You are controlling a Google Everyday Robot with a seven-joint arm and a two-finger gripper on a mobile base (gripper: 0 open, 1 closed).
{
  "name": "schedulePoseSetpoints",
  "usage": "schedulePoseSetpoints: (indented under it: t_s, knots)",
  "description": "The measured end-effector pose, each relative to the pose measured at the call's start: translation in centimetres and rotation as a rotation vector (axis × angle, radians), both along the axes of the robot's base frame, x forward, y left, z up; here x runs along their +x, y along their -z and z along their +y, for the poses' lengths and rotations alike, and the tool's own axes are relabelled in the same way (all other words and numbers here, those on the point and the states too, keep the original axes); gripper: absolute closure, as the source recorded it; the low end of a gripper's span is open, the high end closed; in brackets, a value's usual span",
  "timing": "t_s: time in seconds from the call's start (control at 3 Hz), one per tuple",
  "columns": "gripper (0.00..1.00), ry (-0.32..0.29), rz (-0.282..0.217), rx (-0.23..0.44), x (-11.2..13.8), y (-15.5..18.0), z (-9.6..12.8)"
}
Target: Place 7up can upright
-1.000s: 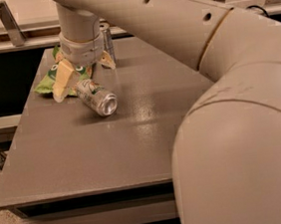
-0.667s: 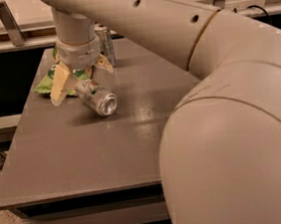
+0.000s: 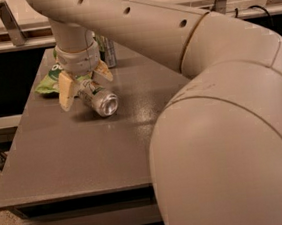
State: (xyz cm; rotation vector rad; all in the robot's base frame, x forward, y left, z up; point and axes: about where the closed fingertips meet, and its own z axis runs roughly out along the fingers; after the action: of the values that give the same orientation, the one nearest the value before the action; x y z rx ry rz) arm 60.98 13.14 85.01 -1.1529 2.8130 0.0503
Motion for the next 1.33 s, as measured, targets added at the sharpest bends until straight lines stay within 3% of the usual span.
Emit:
schedulePoseSetpoints:
  t_s: [0.33, 0.67, 1.0, 1.33]
  knots:
    - [0.41, 0.0, 0.002, -0.023, 0.6, 0.5, -0.6]
    - [0.64, -0.051, -0.005, -0.047, 0.8, 0.7, -0.6]
    - [0.87, -0.158, -0.067, -0.046, 0.3, -0.9, -1.2]
    - [1.0, -0.315, -0.195, -0.015, -1.6, -3.9, -2.9]
